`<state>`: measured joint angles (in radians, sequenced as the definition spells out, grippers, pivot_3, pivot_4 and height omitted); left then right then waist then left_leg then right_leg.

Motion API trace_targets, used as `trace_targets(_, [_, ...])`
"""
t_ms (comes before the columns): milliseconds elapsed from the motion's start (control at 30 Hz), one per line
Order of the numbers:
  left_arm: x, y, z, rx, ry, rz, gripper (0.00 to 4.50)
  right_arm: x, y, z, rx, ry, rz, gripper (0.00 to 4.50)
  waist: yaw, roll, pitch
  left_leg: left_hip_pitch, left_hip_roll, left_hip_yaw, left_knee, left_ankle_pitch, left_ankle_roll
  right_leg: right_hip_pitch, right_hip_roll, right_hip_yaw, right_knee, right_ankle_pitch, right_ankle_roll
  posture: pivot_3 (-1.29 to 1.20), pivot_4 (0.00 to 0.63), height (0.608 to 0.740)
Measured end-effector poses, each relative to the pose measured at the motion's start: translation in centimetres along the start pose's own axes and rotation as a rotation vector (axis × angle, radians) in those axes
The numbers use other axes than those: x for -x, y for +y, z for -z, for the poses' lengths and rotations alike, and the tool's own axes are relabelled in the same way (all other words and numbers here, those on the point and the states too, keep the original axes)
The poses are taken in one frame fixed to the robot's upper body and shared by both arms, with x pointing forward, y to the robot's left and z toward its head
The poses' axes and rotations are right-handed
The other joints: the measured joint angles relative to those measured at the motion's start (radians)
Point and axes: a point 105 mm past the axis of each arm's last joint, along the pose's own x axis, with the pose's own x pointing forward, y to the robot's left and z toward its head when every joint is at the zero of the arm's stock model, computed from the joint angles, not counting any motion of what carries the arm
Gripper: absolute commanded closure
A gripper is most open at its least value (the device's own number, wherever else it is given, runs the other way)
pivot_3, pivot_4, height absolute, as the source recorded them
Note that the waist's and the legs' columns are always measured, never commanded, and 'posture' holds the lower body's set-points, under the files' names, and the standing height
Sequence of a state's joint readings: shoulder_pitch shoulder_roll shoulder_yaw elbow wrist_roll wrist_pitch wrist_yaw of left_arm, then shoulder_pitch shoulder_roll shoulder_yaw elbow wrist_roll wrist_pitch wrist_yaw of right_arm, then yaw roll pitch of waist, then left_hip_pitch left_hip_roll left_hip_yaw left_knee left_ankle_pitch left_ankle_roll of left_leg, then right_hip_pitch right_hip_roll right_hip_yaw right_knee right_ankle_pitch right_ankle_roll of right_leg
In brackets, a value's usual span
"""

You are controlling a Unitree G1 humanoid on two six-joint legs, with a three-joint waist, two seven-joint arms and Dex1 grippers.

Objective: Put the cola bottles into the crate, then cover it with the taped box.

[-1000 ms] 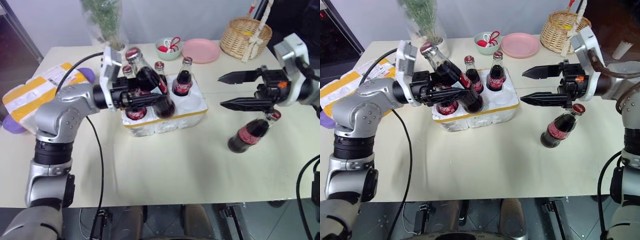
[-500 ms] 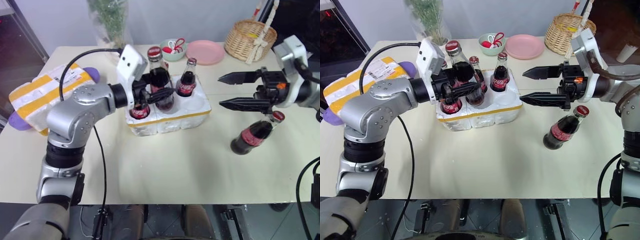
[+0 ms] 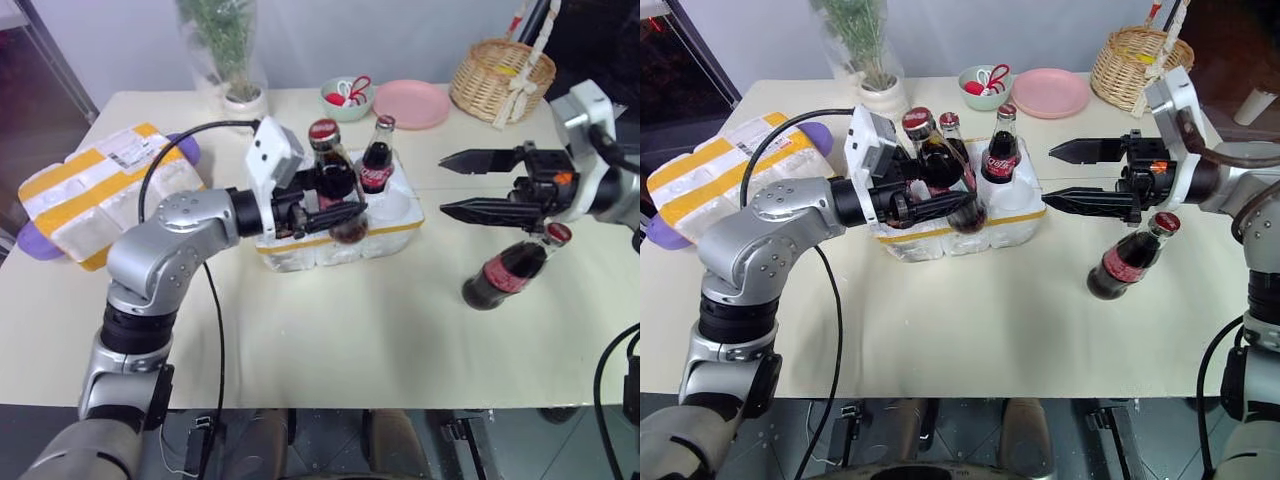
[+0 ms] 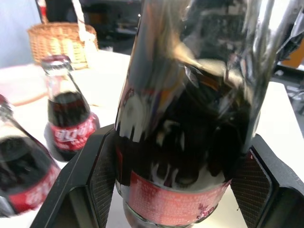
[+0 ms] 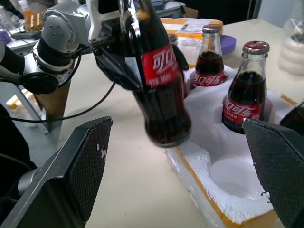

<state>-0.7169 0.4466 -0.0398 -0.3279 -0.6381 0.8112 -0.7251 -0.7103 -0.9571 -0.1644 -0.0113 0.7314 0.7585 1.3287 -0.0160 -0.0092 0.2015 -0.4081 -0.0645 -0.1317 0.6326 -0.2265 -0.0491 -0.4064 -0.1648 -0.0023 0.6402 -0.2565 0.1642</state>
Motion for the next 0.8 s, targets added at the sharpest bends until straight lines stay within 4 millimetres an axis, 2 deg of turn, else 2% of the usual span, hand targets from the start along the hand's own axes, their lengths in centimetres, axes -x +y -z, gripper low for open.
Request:
trace_targets(133, [0.8, -0.9, -1.3, 0.046, -0.079, 0.097, 1.76, 0.0, 0.0, 0.0, 0.001, -0.001, 0.007, 0.00, 0.001, 0.000, 0.000, -0.001, 0.000, 0.000, 0.000, 0.000, 0.000, -0.001, 0.000, 0.000, -0.001, 0.000, 0.000, 0.00, 0.150, 0.737])
trace_targets(200, [0.5, -1.2, -1.5, 0.049, -0.086, 0.114, 1.76, 0.0, 0.0, 0.2, -0.004, -0.002, 0.007, 0.00, 0.002, 0.000, 0.000, -0.001, 0.000, 0.000, 0.000, 0.000, 0.000, 0.000, 0.000, 0.000, -0.002, 0.000, 0.000, 0.00, 0.150, 0.737])
trace_targets(267, [-0.2, -0.8, -1.1, 0.058, -0.078, 0.077, 1.76, 0.0, 0.1, 0.3, -0.008, -0.002, 0.009, 0.00, 0.006, 0.000, 0.000, -0.001, 0.000, 0.000, 0.001, 0.000, 0.000, 0.001, 0.000, 0.000, -0.003, 0.002, 0.001, 0.00, 0.150, 0.737])
trace_targets(433, [-1.9, 1.9, -0.1, 0.118, -0.074, -0.133, 1.76, -0.3, 0.5, 0.1, 0.000, -0.004, -0.003, 0.00, 0.003, 0.000, 0.000, -0.002, 0.000, 0.000, 0.000, 0.000, 0.000, 0.002, 0.000, 0.000, -0.008, 0.004, 0.002, 0.00, 0.150, 0.737])
trace_targets(567, [-2.2, 2.4, 0.5, 0.107, -0.041, -0.210, 1.76, 0.1, 0.5, 0.5, -0.023, 0.000, 0.013, 0.00, 0.001, 0.000, 0.000, -0.002, 0.000, 0.000, -0.001, 0.000, 0.000, 0.001, 0.000, 0.000, -0.008, 0.004, 0.002, 0.00, 0.150, 0.737])
trace_targets(800, [-2.5, 3.1, 3.4, 0.119, 0.129, -0.341, 1.76, 0.4, 0.7, 0.5, -0.015, -0.002, 0.029, 0.00, -0.002, 0.000, 0.000, -0.002, 0.000, 0.001, 0.000, 0.000, 0.000, 0.002, 0.000, 0.000, -0.008, 0.005, 0.002, 0.00, 0.150, 0.737])
